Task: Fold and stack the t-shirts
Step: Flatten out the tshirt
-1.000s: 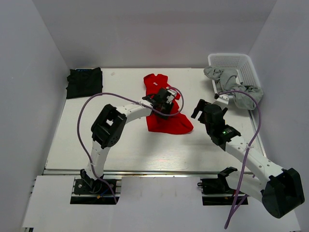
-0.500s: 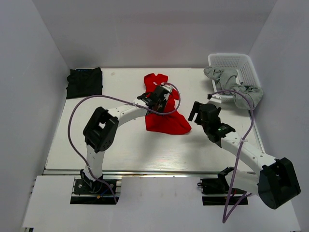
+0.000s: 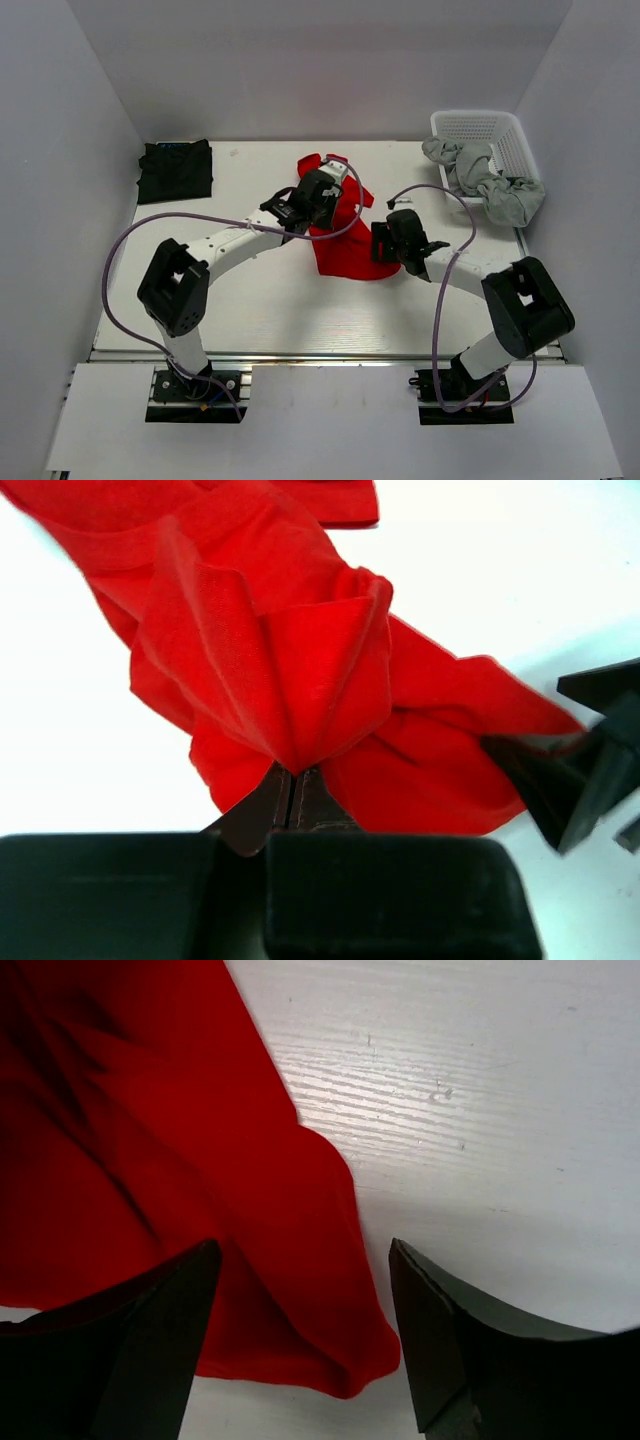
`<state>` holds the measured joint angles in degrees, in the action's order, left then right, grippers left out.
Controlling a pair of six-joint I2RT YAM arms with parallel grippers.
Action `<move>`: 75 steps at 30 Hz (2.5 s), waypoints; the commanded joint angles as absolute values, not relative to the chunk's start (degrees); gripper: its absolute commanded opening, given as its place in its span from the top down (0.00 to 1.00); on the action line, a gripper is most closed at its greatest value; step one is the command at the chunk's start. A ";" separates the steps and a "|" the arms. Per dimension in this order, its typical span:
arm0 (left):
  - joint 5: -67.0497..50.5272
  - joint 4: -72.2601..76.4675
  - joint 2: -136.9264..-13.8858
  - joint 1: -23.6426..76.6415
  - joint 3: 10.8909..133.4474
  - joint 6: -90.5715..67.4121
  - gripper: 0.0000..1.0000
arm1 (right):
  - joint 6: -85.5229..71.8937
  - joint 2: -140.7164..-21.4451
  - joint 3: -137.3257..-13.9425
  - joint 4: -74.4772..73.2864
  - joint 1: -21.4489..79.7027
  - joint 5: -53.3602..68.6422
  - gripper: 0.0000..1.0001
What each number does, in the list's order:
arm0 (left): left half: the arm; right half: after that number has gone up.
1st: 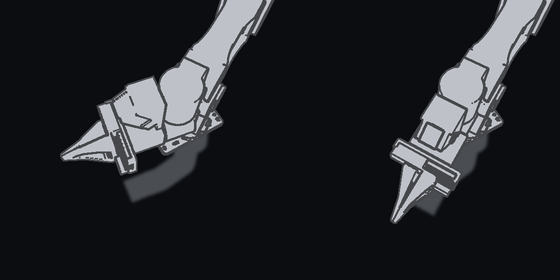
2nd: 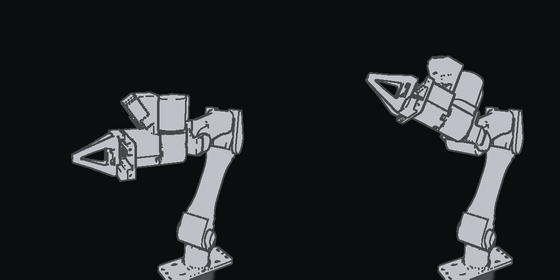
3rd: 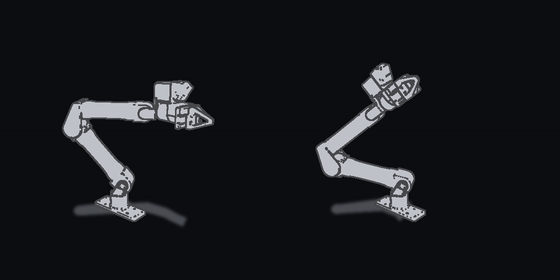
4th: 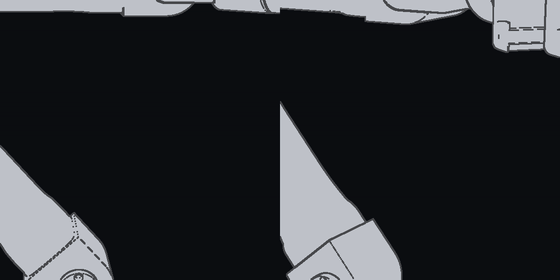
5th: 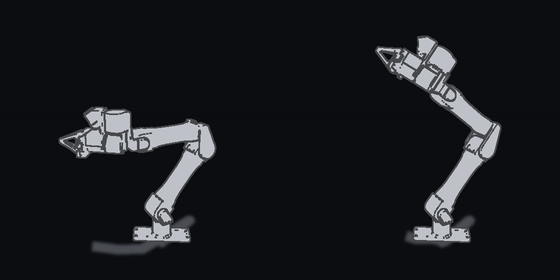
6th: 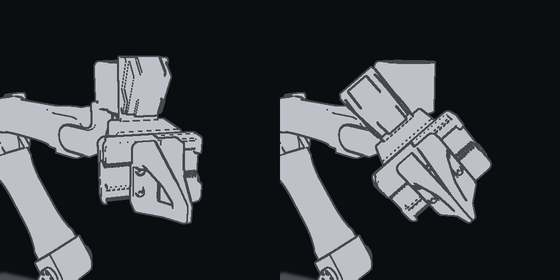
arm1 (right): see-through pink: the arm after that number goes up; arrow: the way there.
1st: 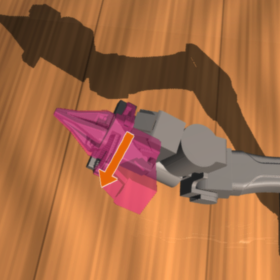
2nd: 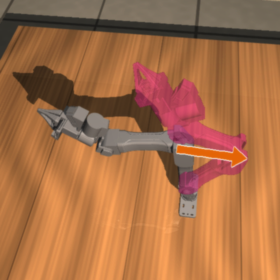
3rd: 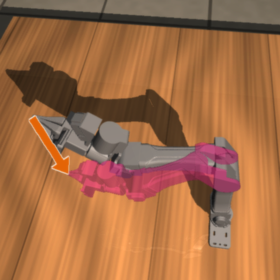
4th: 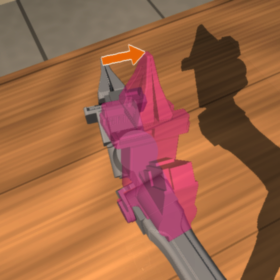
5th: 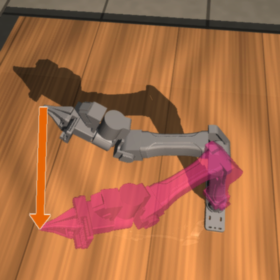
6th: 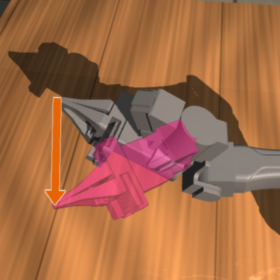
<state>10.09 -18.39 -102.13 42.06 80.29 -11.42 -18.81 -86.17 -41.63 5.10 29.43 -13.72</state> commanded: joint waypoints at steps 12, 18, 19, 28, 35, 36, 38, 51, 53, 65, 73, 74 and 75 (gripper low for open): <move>20.73 -13.62 -84.48 41.13 71.19 -10.64 1.00 | -17.58 -77.31 -42.89 10.37 29.36 -14.93 1.00; 29.26 -11.87 -72.44 41.13 69.52 -6.25 1.00 | -16.44 -61.80 -44.29 8.97 29.36 -17.74 1.00; 31.70 -11.87 -69.03 41.13 68.83 -6.24 1.00 | -16.26 -57.26 -44.99 8.53 29.36 -18.80 1.00; 33.68 -8.27 -52.22 41.13 67.59 -2.47 1.00 | -10.47 -43.42 -53.16 9.05 29.27 -21.90 1.00; 20.67 -8.08 -43.61 41.13 72.50 2.01 1.00 | -3.88 -40.69 -64.94 8.00 29.27 -14.42 1.00; 19.09 -8.09 -42.90 41.13 73.12 2.02 1.00 | -3.26 -40.43 -65.91 8.17 29.44 -14.68 1.00; 17.67 -8.09 -41.67 41.13 74.70 2.64 1.00 | -1.23 -40.17 -69.24 8.26 29.18 -14.07 1.00; -4.38 -15.64 -41.21 41.13 91.92 3.69 1.00 | -0.88 -35.78 -83.14 4.13 29.27 -0.61 1.00; -7.63 -16.87 -42.00 41.13 95.17 2.99 1.00 | -1.14 -34.72 -84.28 2.82 29.36 2.28 1.00; 17.37 -14.95 -49.74 41.13 88.00 1.24 1.00 | -6.50 -36.12 -71.49 6.92 29.36 -13.24 1.00; 58.16 -11.22 -68.00 39.38 68.12 -7.01 1.00 | -21.68 -54.21 -54.16 4.31 29.27 -30.39 0.84; 58.18 -12.47 -73.07 38.68 67.42 -10.95 1.00 | -22.14 -58.32 -52.49 4.39 29.09 -30.85 0.75; 56.79 -13.70 -75.56 37.19 67.41 -13.07 1.00 | -22.24 -61.93 -51.86 5.26 29.27 -31.72 0.67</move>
<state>44.66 -9.87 -70.63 39.48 69.01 -4.84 -16.67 -56.12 -54.59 5.82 29.32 -23.18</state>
